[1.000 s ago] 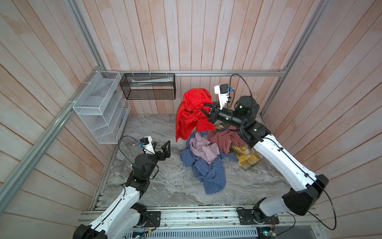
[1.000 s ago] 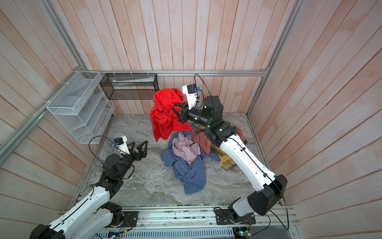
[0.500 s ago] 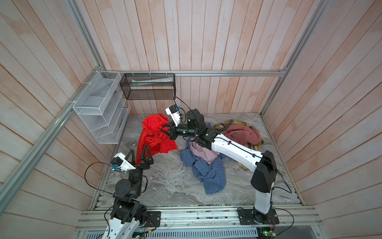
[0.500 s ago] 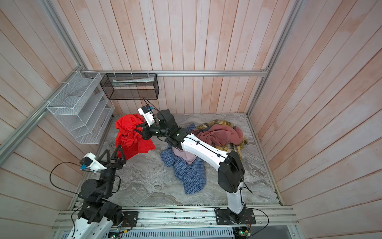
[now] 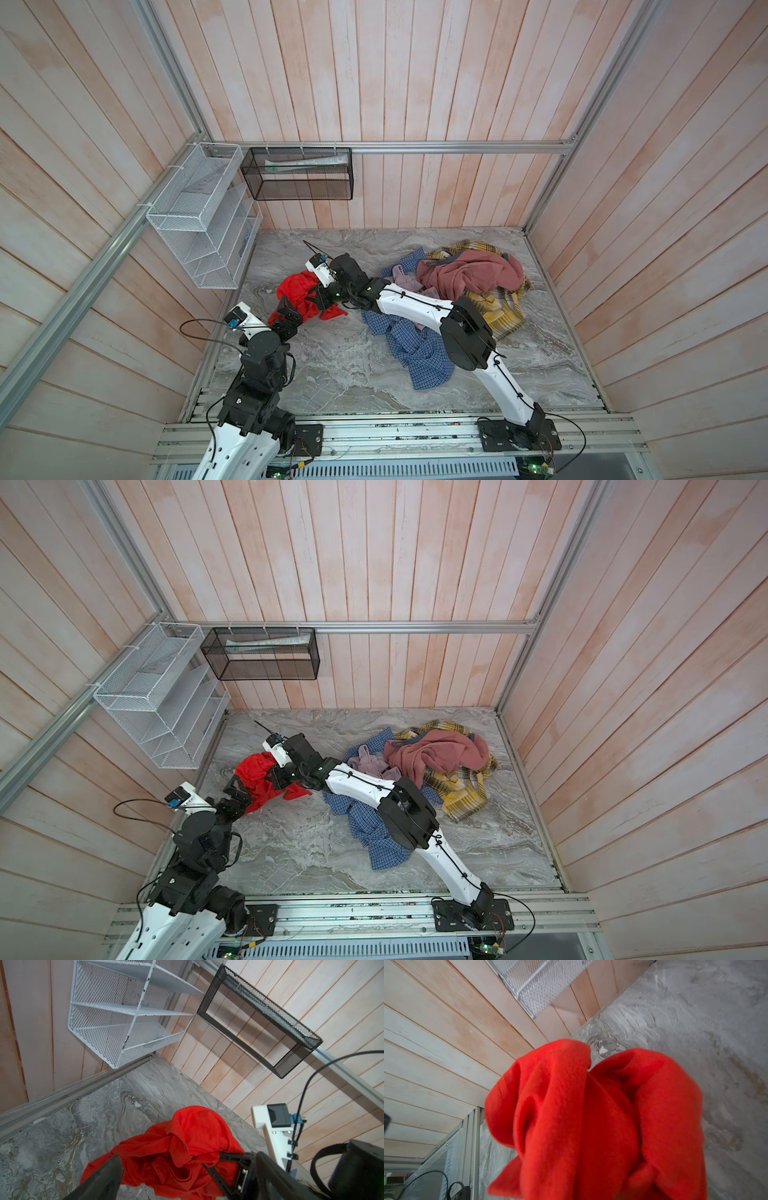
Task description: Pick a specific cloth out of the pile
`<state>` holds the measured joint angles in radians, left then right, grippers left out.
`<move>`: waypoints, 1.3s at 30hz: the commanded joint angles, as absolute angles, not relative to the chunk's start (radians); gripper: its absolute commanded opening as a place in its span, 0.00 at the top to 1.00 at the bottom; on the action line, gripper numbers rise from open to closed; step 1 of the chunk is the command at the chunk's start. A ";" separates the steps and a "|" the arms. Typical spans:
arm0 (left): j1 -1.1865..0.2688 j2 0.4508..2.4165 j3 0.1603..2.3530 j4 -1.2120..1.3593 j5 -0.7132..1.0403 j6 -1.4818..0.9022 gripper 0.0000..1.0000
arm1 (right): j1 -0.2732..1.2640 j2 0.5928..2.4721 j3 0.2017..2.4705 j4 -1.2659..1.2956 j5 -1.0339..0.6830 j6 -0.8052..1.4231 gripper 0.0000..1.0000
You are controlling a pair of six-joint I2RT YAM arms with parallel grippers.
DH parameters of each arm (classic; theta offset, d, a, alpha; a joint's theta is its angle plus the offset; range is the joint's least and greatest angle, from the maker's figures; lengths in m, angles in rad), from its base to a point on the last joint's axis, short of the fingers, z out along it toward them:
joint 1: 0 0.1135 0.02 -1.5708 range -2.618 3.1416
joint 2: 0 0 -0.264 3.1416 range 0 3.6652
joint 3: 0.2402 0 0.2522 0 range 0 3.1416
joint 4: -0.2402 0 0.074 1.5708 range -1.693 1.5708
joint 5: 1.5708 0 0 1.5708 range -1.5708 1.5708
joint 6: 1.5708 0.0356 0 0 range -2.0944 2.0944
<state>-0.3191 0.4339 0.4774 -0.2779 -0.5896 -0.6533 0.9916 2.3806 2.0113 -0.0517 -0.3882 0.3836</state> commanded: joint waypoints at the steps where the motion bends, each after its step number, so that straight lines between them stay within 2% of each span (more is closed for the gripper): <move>1: -0.310 0.476 0.527 -0.371 -0.617 -0.709 0.00 | 0.992 2.383 2.029 -0.052 -0.361 0.360 0.96; 3: -0.304 0.483 0.532 -0.379 -0.612 -0.718 0.00 | 0.992 2.394 2.032 -0.059 -0.377 0.350 0.91; 4: -0.299 0.482 0.531 -0.380 -0.611 -0.724 0.00 | 0.992 2.397 2.034 -0.064 -0.386 0.342 0.84; 5: -0.294 0.483 0.530 -0.382 -0.606 -0.727 0.00 | 0.992 2.398 2.037 -0.077 -0.390 0.329 0.67; 6: -0.285 0.483 0.531 -0.389 -0.599 -0.733 0.00 | 0.992 2.392 2.036 -0.091 -0.389 0.314 0.56; 8: -0.263 0.495 0.536 -0.413 -0.575 -0.745 0.00 | 0.992 2.366 2.035 -0.126 -0.369 0.288 0.45; 12: -0.198 0.562 0.574 -0.448 -0.489 -0.733 0.00 | 0.991 2.252 1.976 -0.181 -0.266 0.230 0.13; 14: -0.186 0.596 0.597 -0.438 -0.454 -0.699 0.00 | 0.987 2.181 1.925 -0.193 -0.235 0.207 0.02; 17: -0.185 0.652 0.615 -0.370 -0.374 -0.612 0.00 | 0.978 2.055 1.789 -0.164 -0.179 0.193 0.02; 21: -0.183 0.790 0.653 -0.367 -0.308 -0.591 0.00 | 0.941 1.929 1.637 -0.103 -0.189 0.201 0.02; 29: -0.186 0.994 0.659 -0.302 -0.213 -0.555 0.00 | 0.897 1.882 1.511 -0.101 -0.289 0.213 0.02; 39: -0.204 1.203 0.690 -0.299 -0.171 -0.545 0.00 | 0.894 1.921 1.353 0.082 -0.451 0.316 0.23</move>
<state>-0.2016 1.1740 0.6800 -0.3187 -0.1886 -0.5533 0.8951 1.8938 1.3678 0.0013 -0.3786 0.2707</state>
